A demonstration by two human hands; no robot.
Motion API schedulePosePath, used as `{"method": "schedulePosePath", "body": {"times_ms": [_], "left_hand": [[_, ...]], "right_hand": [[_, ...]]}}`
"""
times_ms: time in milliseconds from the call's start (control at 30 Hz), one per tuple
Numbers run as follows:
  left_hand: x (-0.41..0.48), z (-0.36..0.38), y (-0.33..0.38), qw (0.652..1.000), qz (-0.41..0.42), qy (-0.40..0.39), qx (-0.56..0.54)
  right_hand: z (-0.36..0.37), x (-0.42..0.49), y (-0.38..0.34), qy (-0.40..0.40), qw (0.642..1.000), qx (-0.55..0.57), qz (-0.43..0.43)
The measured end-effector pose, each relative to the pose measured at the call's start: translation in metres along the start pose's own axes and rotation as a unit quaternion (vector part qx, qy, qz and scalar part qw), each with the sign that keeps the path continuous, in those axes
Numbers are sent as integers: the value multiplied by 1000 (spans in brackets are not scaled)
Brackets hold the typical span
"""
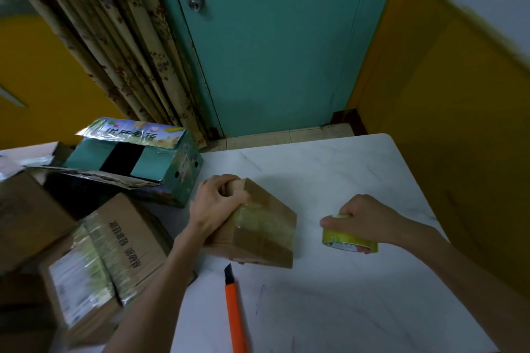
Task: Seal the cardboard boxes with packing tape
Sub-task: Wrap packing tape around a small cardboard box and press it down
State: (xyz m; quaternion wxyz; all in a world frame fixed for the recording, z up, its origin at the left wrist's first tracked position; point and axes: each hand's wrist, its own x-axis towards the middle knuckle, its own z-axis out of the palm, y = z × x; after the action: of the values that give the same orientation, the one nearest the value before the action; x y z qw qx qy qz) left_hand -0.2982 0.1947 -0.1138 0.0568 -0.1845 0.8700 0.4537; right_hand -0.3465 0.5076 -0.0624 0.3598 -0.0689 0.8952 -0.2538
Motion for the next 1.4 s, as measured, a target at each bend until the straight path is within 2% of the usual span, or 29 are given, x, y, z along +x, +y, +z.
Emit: {"method": "schedulePosePath", "body": {"times_ms": [133, 233, 367, 533, 667, 733, 800, 900, 967, 1000, 1033, 1133, 1233, 1400], "left_hand": [[-6, 0, -9, 987, -22, -19, -156], [-13, 10, -23, 973, -13, -24, -230], [-13, 22, -48, 966, -3, -6, -259], [-11, 24, -59, 961, 4, -4, -278], [-11, 38, -91, 948, -105, 73, -292], [-20, 44, -113, 957, -144, 57, -247], [-29, 54, -121, 974, -133, 58, -172], [-40, 62, -78, 954, -115, 183, -207], [-44, 69, -32, 956, -48, 246, -150], [-44, 72, -13, 968, 5, 242, -71], [-41, 77, 1, 978, 46, 204, 23], [-29, 98, 10, 969, 58, 50, 237], [-23, 114, -11, 945, 79, 19, 318], [-21, 117, -13, 934, 70, -2, 351]], "right_hand": [[-7, -6, -12, 11, 999, -10, -41], [-12, -7, -15, 22, 998, -15, -66], [0, 7, -4, 73, 975, -200, -61], [14, 40, 25, 100, 980, -170, -29], [30, 63, 31, 88, 983, -160, -38], [26, 68, 44, 94, 983, -154, -27], [20, 69, 52, 102, 983, -151, -15], [26, 73, 50, 91, 984, -149, -36], [36, 76, 42, 76, 985, -146, -55], [41, 78, 38, 69, 984, -150, -63], [44, 78, 35, 64, 983, -158, -66], [49, 76, 30, 61, 979, -179, -74], [47, 70, 29, 71, 974, -191, -97], [35, 66, 36, 89, 972, -185, -113]]}}
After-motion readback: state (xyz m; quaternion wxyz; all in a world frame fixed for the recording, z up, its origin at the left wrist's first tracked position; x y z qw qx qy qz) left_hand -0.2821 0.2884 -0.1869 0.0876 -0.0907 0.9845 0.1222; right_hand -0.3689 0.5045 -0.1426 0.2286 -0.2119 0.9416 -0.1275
